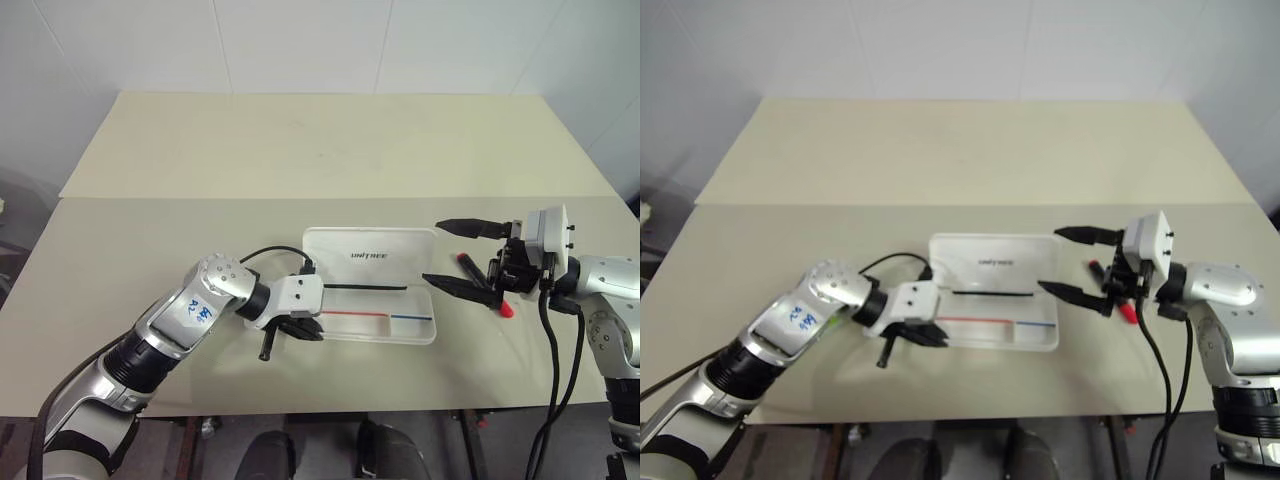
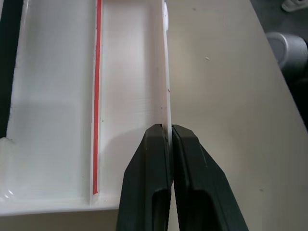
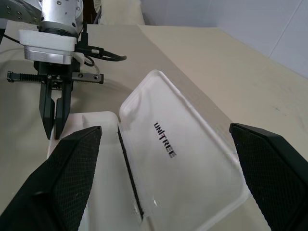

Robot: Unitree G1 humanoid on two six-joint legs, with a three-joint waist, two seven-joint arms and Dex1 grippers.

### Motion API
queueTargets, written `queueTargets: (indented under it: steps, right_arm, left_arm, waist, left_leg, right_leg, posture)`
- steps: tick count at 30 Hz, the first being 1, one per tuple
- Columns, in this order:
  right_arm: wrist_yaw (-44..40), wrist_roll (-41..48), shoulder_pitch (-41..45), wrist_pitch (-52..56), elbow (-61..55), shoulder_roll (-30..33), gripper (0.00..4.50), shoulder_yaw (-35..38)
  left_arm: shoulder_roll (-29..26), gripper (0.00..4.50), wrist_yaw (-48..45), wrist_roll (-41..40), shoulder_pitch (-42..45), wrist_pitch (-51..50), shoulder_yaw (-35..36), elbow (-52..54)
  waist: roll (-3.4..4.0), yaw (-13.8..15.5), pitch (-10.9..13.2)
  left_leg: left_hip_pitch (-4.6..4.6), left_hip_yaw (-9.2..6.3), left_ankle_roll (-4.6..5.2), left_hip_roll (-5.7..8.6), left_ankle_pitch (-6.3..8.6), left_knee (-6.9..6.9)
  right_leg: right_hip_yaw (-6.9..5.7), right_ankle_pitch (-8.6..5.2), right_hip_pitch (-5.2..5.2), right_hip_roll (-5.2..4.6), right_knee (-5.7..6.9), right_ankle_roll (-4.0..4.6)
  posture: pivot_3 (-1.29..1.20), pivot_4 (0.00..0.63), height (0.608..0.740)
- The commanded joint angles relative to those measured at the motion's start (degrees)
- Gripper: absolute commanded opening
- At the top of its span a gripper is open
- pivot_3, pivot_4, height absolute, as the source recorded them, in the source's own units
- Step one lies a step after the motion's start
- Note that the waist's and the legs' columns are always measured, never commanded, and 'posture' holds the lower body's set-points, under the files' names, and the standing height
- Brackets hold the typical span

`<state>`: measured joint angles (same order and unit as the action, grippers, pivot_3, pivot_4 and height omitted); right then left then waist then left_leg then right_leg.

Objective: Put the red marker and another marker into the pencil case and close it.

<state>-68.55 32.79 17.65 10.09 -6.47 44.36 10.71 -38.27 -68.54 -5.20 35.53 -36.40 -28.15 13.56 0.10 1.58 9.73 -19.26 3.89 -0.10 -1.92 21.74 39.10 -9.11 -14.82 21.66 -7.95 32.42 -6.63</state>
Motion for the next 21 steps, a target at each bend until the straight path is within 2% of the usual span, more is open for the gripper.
queueTargets:
  steps: [1, 7, 15, 18, 21]
  right_arm:
    - [0.16, 1.08, -0.28, 0.08, -2.34, 1.16, 4.5, 2.45]
    - [1.61, 1.78, -2.05, 0.95, -4.64, 0.7, 4.5, 3.49]
    - [2.77, 1.98, -2.06, 0.94, -5.14, 0.08, 4.5, 3.08]
    - [2.98, 1.96, -1.75, 0.77, -4.95, -0.15, 4.5, 2.79]
    - [3.12, 1.9, -1.64, 0.68, -4.85, -0.33, 4.5, 2.6]
  left_arm:
    - [0.01, 0.02, 0.31, 0.42, 0.05, -3.09, -1.61, 2.64]
    - [1.63, 0.02, 6.35, 1.98, -0.33, -9.56, -0.36, 3.0]
    - [1.25, 0.02, 7.71, 1.65, -0.21, -10.48, -0.42, 3.21]
    - [1.15, 0.87, 7.89, 1.57, -0.1, -10.59, -0.39, 3.08]
    - [1.56, 1.95, 8.45, 1.36, 0.24, -10.28, -0.02, 2.78]
  waist:
    - [0.0, -0.04, 0.0]
    - [-0.01, 0.23, 0.0]
    - [-0.01, 0.05, 0.0]
    - [-0.01, 0.0, 0.0]
    - [-0.01, -0.07, 0.0]
  left_leg:
    - [0.0, 0.0, 0.0, 0.0, 0.0, 0.0]
    - [0.01, -0.02, 0.01, 0.0, 0.0, 0.07]
    - [0.07, -0.05, 0.01, -0.01, -0.13, 0.11]
    - [0.07, -0.06, 0.02, -0.01, -0.13, 0.11]
    - [0.06, -0.07, 0.02, -0.01, -0.13, 0.09]
  right_leg:
    - [0.0, 0.0, 0.0, 0.0, 0.0, 0.0]
    - [0.02, 0.0, -0.04, -0.02, 0.03, 0.0]
    - [0.07, 0.0, -0.07, -0.02, 0.13, 0.01]
    - [0.07, 0.0, -0.07, -0.02, 0.15, 0.01]
    - [0.07, 0.0, -0.07, -0.02, 0.12, 0.01]
  posture:
    - [0.0, 0.15, 0.74]
    - [0.0, 0.15, 0.74]
    - [0.0, 0.15, 0.74]
    - [0.0, 0.15, 0.74]
    - [0.0, 0.15, 0.74]
